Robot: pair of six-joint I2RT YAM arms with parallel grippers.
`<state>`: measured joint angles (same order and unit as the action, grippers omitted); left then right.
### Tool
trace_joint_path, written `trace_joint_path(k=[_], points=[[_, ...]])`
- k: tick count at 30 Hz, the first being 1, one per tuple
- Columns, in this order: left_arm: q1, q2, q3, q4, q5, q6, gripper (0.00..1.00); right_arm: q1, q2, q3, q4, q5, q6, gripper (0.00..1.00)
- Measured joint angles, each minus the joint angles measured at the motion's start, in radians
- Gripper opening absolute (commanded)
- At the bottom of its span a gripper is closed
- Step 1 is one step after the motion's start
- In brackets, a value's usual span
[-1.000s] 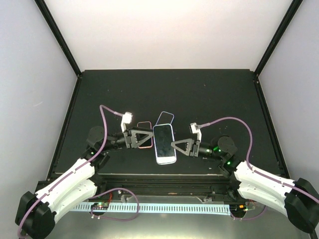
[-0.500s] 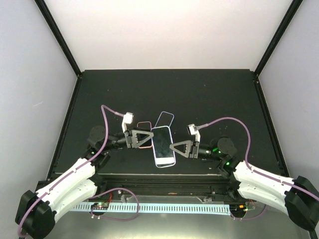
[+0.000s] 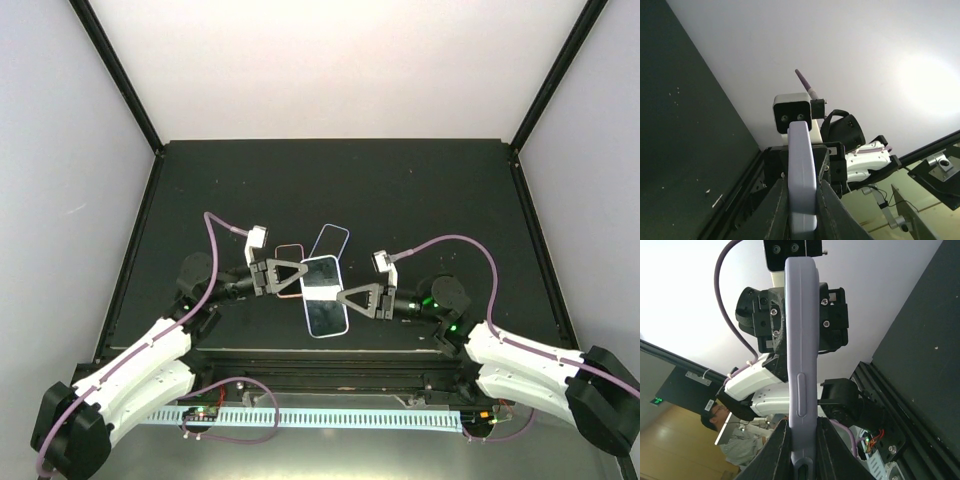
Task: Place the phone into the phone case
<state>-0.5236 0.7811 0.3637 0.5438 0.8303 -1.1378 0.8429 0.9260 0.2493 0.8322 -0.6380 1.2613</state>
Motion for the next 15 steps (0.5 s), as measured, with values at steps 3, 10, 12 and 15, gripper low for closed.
trace_joint_path(k=[3, 10, 12, 15], points=[[0.001, 0.0, 0.002, -0.031, -0.002, 0.007, 0.02, 0.002, 0.002, 0.0, -0.014, 0.001, -0.002, 0.13], [0.006, 0.0, 0.009, -0.13, -0.022, 0.031, 0.37, 0.003, 0.0, 0.013, -0.109, 0.031, -0.021, 0.12], [0.005, -0.004, 0.01, -0.148, -0.017, 0.037, 0.51, 0.005, 0.0, 0.014, -0.121, 0.053, -0.009, 0.11], [0.005, -0.024, 0.01, -0.161, -0.015, 0.037, 0.61, 0.005, 0.0, 0.015, -0.129, 0.095, 0.01, 0.11]])
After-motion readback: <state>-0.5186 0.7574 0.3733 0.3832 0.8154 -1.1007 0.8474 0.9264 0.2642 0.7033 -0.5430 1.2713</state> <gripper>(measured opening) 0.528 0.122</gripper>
